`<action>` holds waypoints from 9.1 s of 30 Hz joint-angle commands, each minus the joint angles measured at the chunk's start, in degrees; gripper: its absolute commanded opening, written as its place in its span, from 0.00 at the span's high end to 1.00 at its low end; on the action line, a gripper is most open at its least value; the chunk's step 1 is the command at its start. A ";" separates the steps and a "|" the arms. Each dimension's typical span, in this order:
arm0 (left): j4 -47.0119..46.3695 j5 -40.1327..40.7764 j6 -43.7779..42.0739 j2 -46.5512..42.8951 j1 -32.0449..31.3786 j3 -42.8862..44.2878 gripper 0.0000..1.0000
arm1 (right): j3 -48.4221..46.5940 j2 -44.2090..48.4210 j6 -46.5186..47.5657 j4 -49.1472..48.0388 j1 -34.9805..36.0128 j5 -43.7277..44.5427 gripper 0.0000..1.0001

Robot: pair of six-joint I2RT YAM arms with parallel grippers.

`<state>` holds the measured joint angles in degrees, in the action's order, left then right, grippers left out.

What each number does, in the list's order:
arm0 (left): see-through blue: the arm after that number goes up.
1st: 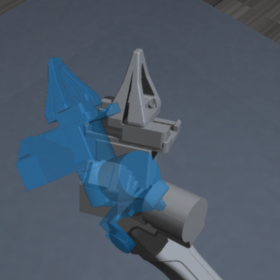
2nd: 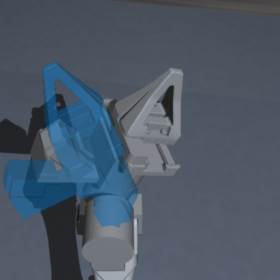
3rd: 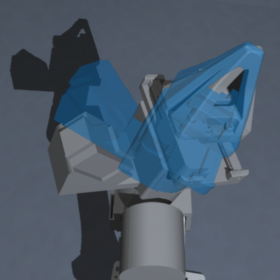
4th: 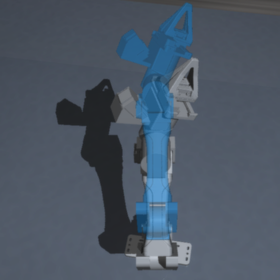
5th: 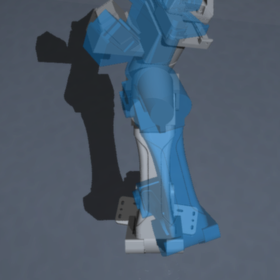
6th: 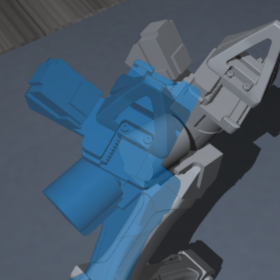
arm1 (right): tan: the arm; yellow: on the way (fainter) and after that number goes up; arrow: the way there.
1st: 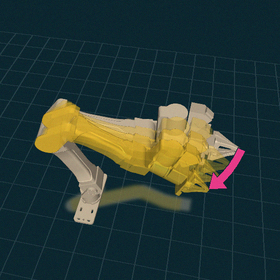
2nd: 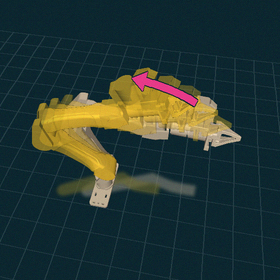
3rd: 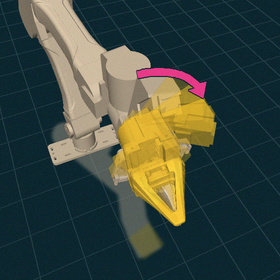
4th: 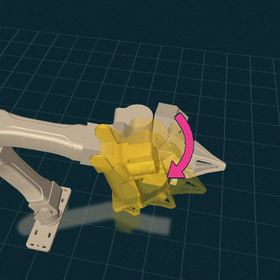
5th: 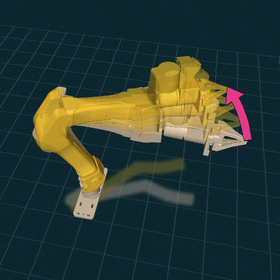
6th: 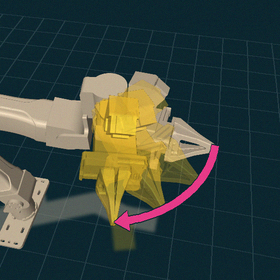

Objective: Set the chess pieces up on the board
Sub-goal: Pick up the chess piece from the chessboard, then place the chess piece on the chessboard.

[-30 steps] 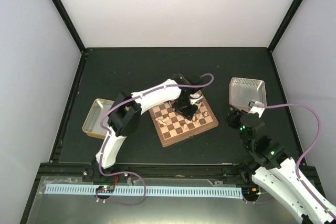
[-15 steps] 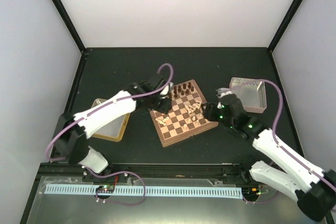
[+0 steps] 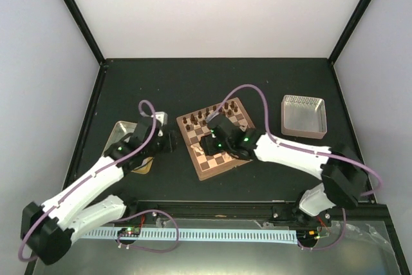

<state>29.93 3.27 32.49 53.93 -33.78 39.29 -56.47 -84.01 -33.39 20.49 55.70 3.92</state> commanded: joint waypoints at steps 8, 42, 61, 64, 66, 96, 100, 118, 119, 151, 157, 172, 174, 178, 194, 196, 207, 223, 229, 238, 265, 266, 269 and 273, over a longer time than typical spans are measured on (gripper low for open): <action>-4.09 5.71 3.25 -13.93 2.40 -6.10 0.37 | -8.22 -12.01 3.16 3.27 4.50 1.49 0.44; -5.35 1.41 6.09 -14.78 2.60 -9.29 0.35 | -11.26 -23.12 7.03 5.53 4.53 4.78 0.87; -29.86 -21.28 20.59 -7.12 5.06 -17.75 0.28 | 9.40 -11.53 16.56 -26.26 4.43 -1.31 0.98; -32.75 -24.29 21.73 -4.79 6.03 -17.80 0.29 | 12.07 -9.52 16.92 -30.06 4.37 -2.19 0.98; -35.01 -26.79 22.17 -3.25 6.46 -17.84 0.31 | 13.72 -8.06 17.01 -32.35 4.41 -2.73 0.98; -40.92 -35.12 18.21 13.13 8.16 -14.32 0.71 | 19.68 -3.40 15.73 -39.34 3.89 -3.22 0.99; -40.82 -35.70 17.06 14.15 8.20 -13.47 0.81 | 19.88 -3.22 15.81 -39.26 3.81 -2.99 0.99; -33.16 -24.16 8.35 6.78 5.88 -13.20 0.98 | 16.65 1.51 8.73 -28.19 1.34 11.06 0.98; -32.42 -23.19 7.28 6.34 4.66 -13.11 0.99 | 16.47 2.15 8.08 -27.44 1.04 11.57 0.98; -39.03 -5.17 -7.10 34.65 -20.10 2.40 0.94 | 19.72 15.71 -3.75 -19.35 -8.38 7.37 0.96; -40.91 -4.91 -6.96 37.27 -20.08 3.64 0.93 | 19.82 16.57 -3.42 -18.58 -8.39 8.01 0.96; -41.23 -3.99 -6.62 40.29 -20.01 4.42 0.79 | 20.17 17.50 -3.53 -18.12 -8.39 8.12 0.96; -41.15 -3.84 -6.69 40.29 -20.01 4.55 0.79 | 20.08 17.44 -3.53 -18.05 -8.42 8.00 0.95; -41.20 -4.15 -6.69 40.16 -20.01 4.74 0.80 | 20.04 17.73 -3.70 -17.90 -8.36 8.00 0.95; -39.88 0.83 -3.13 24.14 -18.45 -0.70 0.66 | 20.64 22.24 -2.91 -19.38 -8.34 5.18 0.95; -40.54 1.94 -1.61 20.18 -17.92 -2.87 0.65 | 19.77 22.43 -2.27 -19.37 -8.40 3.27 0.94; -49.07 5.60 8.35 -6.45 -14.01 -15.62 0.42 | 13.18 21.96 4.72 -22.83 -8.36 -21.59 0.94; -50.63 -22.81 49.77 -9.91 0.61 -17.28 0.08 | 8.09 16.20 7.32 -26.69 -8.40 -34.26 0.93; -63.62 -27.58 65.33 -5.63 0.91 -21.18 0.09 | 7.11 13.84 7.57 -28.96 -8.36 -35.91 0.93; -74.01 -26.08 78.98 -4.19 0.91 -23.70 0.21 | 7.13 10.83 7.36 -33.00 -8.40 -37.88 0.93; -67.96 -18.11 72.82 -5.97 1.53 -22.18 0.91 | 13.62 10.75 2.70 -40.51 -8.24 -34.93 0.93; -67.57 -18.24 72.01 -5.73 1.55 -22.03 0.94 | 13.99 11.20 2.91 -40.20 -8.20 -34.49 0.93; -64.96 -18.36 68.00 -5.42 1.73 -21.19 0.98 | 14.72 12.76 3.67 -38.08 -8.24 -32.13 0.93; -56.48 -17.89 59.04 -6.56 2.11 -19.94 0.98 | 15.94 15.81 4.82 -32.99 -8.25 -24.73 0.94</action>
<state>-34.96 -15.44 100.82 48.38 -32.40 15.79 -41.60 -71.92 -30.30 -16.14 47.51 -28.49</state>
